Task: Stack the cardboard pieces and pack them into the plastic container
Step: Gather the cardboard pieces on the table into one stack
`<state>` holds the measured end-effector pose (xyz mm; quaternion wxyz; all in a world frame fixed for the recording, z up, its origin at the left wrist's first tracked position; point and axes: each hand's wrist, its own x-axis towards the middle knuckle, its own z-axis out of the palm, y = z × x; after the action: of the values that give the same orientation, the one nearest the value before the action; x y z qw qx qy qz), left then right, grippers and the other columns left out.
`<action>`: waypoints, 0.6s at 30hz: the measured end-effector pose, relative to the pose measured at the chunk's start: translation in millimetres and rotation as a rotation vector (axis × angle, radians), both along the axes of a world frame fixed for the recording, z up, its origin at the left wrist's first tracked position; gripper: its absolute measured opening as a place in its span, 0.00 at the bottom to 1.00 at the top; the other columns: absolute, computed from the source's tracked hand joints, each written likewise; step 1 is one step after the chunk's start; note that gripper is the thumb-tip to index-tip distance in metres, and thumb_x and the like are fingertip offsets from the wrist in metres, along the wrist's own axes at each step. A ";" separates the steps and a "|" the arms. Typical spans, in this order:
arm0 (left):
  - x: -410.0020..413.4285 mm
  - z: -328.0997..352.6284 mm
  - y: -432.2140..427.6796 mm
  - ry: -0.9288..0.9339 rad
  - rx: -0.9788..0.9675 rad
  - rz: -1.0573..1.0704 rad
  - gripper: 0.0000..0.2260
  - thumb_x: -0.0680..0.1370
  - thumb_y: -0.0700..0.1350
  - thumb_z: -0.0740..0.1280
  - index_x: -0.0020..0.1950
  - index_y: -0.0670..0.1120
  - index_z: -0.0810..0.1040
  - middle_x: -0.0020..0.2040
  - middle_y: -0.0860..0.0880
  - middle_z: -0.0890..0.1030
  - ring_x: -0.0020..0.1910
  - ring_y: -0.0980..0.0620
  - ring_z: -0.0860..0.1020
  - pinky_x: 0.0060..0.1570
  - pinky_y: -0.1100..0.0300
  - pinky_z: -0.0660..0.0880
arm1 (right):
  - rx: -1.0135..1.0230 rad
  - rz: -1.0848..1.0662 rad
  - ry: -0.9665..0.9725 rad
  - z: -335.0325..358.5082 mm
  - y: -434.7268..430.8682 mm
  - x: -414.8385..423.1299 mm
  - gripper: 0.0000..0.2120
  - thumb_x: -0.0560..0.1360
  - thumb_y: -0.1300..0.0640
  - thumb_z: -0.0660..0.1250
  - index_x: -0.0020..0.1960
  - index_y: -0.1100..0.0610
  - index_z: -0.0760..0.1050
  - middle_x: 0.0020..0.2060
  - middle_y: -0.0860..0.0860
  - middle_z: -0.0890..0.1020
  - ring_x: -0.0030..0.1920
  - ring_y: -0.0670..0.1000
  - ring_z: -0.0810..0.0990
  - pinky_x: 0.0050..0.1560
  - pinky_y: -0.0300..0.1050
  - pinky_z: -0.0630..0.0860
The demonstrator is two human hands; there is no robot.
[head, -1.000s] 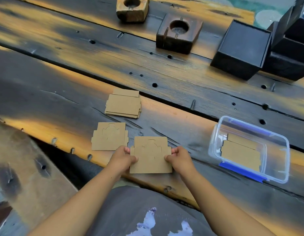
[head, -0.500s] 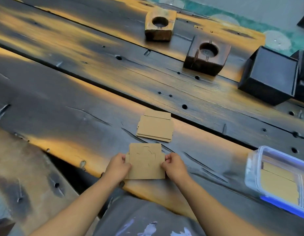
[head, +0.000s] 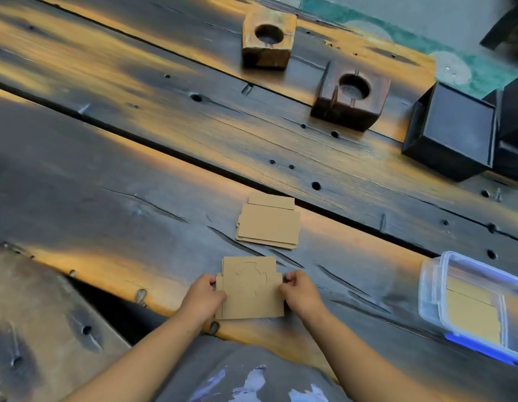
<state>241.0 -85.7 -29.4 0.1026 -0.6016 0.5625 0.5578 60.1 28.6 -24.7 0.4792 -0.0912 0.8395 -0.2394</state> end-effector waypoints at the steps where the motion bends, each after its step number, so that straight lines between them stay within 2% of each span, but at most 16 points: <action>1: -1.6 0.7 -0.1 0.007 0.018 0.023 0.09 0.72 0.37 0.66 0.51 0.43 0.80 0.46 0.44 0.85 0.48 0.46 0.82 0.52 0.50 0.79 | 0.004 -0.032 -0.031 0.6 -0.3 0.2 0.05 0.72 0.63 0.62 0.41 0.55 0.68 0.39 0.53 0.74 0.40 0.53 0.71 0.43 0.47 0.68; 3: -2.3 1.6 -2.7 0.014 0.055 0.093 0.04 0.73 0.34 0.67 0.44 0.41 0.80 0.41 0.43 0.84 0.44 0.45 0.82 0.42 0.57 0.78 | 0.001 -0.145 -0.138 0.5 1.1 -0.6 0.11 0.73 0.64 0.64 0.37 0.53 0.65 0.38 0.54 0.70 0.39 0.53 0.68 0.40 0.47 0.66; 5: -1.5 5.0 -7.4 0.036 0.133 0.146 0.07 0.74 0.34 0.68 0.38 0.43 0.77 0.36 0.46 0.82 0.36 0.50 0.81 0.30 0.64 0.75 | 0.000 -0.219 -0.242 2.3 3.5 -3.8 0.11 0.74 0.64 0.66 0.39 0.54 0.66 0.39 0.55 0.72 0.39 0.53 0.70 0.38 0.47 0.68; 7: -0.5 9.1 -13.5 0.049 0.188 0.135 0.06 0.75 0.37 0.70 0.40 0.45 0.76 0.36 0.48 0.82 0.34 0.54 0.79 0.31 0.64 0.74 | -0.008 -0.215 -0.277 4.6 4.7 -9.4 0.09 0.74 0.64 0.68 0.43 0.56 0.68 0.42 0.57 0.76 0.42 0.55 0.75 0.39 0.48 0.73; 12: -11.5 26.0 -36.3 0.152 0.158 0.139 0.06 0.74 0.38 0.72 0.48 0.44 0.76 0.39 0.46 0.82 0.37 0.51 0.79 0.41 0.57 0.76 | -0.125 -0.201 -0.244 22.8 -5.4 -31.5 0.07 0.74 0.65 0.70 0.46 0.59 0.72 0.42 0.57 0.80 0.40 0.54 0.80 0.45 0.52 0.79; 15: -32.1 39.8 -54.8 0.215 0.092 0.115 0.08 0.75 0.38 0.71 0.52 0.42 0.76 0.39 0.47 0.81 0.39 0.51 0.79 0.40 0.58 0.74 | -0.199 -0.213 -0.210 36.4 -20.7 -51.7 0.06 0.75 0.66 0.69 0.49 0.61 0.73 0.44 0.57 0.80 0.39 0.52 0.81 0.38 0.46 0.80; 16: -40.4 43.6 -61.6 0.223 0.064 0.099 0.08 0.75 0.38 0.71 0.53 0.42 0.76 0.40 0.47 0.81 0.40 0.50 0.79 0.40 0.58 0.73 | -0.218 -0.218 -0.196 40.4 -27.5 -57.9 0.06 0.75 0.66 0.69 0.48 0.60 0.72 0.44 0.57 0.79 0.39 0.53 0.81 0.40 0.48 0.81; 18: -58.0 48.7 -75.8 0.222 0.002 0.064 0.09 0.75 0.38 0.71 0.54 0.41 0.76 0.42 0.46 0.79 0.42 0.48 0.78 0.41 0.58 0.74 | -0.243 -0.231 -0.176 45.9 -41.2 -69.8 0.07 0.75 0.67 0.69 0.47 0.60 0.72 0.43 0.57 0.78 0.42 0.56 0.80 0.50 0.58 0.81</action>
<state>183.0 -161.6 19.3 0.0226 -0.5538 0.5501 0.6246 -9.7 -12.7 21.2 0.5055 -0.0298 0.7642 -0.3995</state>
